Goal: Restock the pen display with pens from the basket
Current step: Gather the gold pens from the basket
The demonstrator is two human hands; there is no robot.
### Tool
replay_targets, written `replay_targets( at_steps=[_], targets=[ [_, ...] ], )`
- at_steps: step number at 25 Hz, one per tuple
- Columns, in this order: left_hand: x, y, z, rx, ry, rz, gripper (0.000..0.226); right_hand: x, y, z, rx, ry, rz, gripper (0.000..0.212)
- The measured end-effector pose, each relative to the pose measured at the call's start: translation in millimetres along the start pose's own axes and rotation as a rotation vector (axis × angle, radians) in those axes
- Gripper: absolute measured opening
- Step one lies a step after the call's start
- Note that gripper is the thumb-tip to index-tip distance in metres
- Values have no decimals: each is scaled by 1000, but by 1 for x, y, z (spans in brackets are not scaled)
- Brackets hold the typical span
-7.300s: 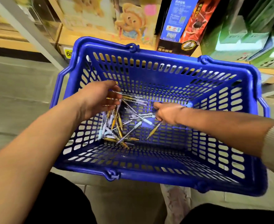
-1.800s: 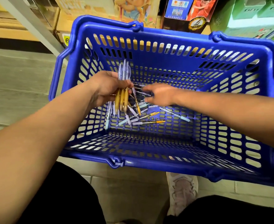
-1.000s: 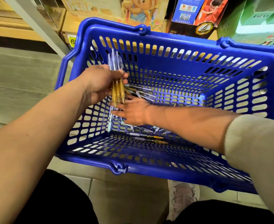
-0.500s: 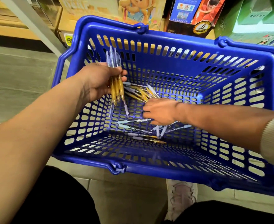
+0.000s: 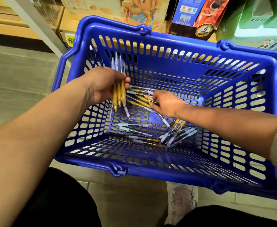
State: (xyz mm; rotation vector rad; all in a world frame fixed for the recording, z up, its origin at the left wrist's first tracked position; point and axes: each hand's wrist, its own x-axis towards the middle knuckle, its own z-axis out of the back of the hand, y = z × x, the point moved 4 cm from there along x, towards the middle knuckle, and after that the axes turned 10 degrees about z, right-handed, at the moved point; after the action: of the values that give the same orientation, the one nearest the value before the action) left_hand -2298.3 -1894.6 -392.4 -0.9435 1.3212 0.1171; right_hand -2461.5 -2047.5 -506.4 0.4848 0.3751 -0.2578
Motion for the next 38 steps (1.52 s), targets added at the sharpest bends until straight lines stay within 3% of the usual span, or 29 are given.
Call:
replay_targets(
  at_steps=[6, 14, 17, 22, 27, 30, 35, 38],
  targets=[
    [0, 2, 9, -28, -32, 2, 10, 2, -3, -11, 163, 65, -24, 26],
    [6, 2, 5, -9, -24, -10, 10, -7, 6, -32, -157, 100, -37, 29],
    [7, 4, 7, -29, -4, -19, 5, -1, 6, -10, 47, 17, -76, 16],
    [11, 8, 6, -68, 12, -22, 17, 4, 20, 67, 540, -256, -3, 22],
    [15, 15, 5, -8, 30, 1, 20, 15, 51, 83, 1120, -185, -19, 26],
    [17, 20, 3, 47, 59, 39, 9, 21, 63, 79, 1236, -166, -63, 23],
    [14, 20, 3, 55, 107, 71, 16, 18, 68, 77, 1276, -168, -119, 22],
    [10, 21, 0, 48, 136, 62, 32, 19, 71, 76, 1314, -180, -124, 19]
  ],
)
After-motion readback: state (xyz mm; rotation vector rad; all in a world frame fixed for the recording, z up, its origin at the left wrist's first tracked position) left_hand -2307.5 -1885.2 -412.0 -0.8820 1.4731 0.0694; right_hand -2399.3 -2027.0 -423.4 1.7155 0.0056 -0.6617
